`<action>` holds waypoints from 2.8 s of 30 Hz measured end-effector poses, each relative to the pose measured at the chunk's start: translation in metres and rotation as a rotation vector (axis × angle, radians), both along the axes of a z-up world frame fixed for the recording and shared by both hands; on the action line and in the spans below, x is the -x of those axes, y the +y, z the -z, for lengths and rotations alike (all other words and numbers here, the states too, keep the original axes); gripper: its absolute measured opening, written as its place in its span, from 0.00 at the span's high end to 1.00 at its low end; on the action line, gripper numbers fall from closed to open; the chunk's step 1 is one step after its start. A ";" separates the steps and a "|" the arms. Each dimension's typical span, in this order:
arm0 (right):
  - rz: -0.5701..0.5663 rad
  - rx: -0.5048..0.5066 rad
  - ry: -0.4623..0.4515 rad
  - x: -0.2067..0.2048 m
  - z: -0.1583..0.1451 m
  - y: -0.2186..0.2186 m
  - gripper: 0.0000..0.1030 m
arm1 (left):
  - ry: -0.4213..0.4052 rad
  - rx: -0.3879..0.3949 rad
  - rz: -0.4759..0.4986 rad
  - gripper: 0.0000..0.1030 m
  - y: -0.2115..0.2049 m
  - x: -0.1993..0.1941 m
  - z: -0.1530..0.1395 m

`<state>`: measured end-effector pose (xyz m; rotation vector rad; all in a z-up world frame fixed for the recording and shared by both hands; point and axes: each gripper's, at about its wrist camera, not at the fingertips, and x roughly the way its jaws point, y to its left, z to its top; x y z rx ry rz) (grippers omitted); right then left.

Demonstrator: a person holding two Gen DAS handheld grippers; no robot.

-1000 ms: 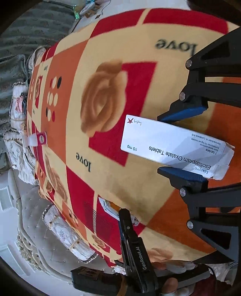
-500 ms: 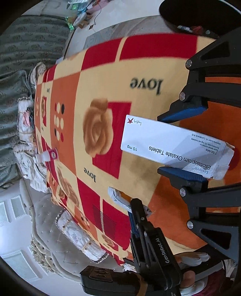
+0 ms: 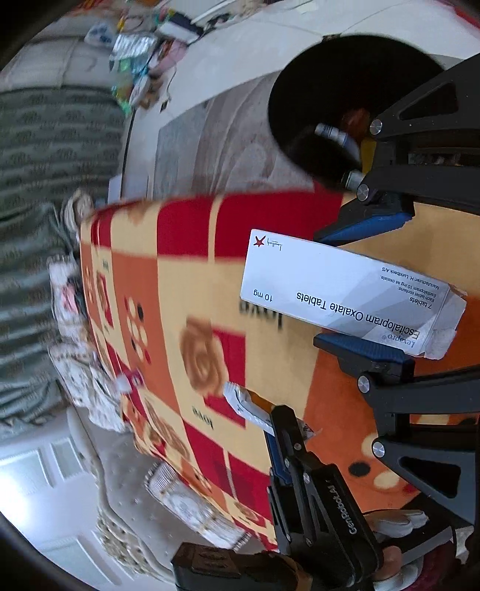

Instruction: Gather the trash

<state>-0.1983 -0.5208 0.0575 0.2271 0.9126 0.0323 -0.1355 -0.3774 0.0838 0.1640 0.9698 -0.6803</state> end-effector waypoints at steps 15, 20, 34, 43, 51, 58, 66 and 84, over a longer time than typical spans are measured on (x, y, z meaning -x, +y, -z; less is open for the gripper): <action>0.188 -0.007 0.016 0.038 0.007 -0.096 0.54 | 0.010 -0.027 0.127 0.87 -0.079 0.018 0.011; 0.197 -0.013 0.023 0.043 0.011 -0.104 0.54 | 0.016 -0.030 0.137 0.87 -0.086 0.018 0.013; 0.224 -0.030 0.037 0.046 0.022 -0.119 0.54 | 0.048 -0.004 0.173 0.87 -0.117 0.015 0.014; 0.251 -0.034 0.050 0.048 0.029 -0.138 0.54 | 0.083 0.013 0.206 0.87 -0.139 0.014 0.021; 0.281 -0.034 0.060 0.048 0.035 -0.153 0.55 | 0.100 0.031 0.208 0.86 -0.151 0.013 0.024; 0.327 -0.037 0.039 0.049 0.034 -0.158 0.40 | 0.098 0.089 0.203 0.48 -0.145 0.013 0.019; 0.331 -0.014 0.021 0.058 0.027 -0.142 0.37 | 0.041 0.086 0.164 0.47 -0.125 0.020 0.002; 0.460 0.149 -0.231 0.102 -0.055 -0.092 0.21 | -0.239 0.147 0.076 0.47 -0.048 0.055 -0.064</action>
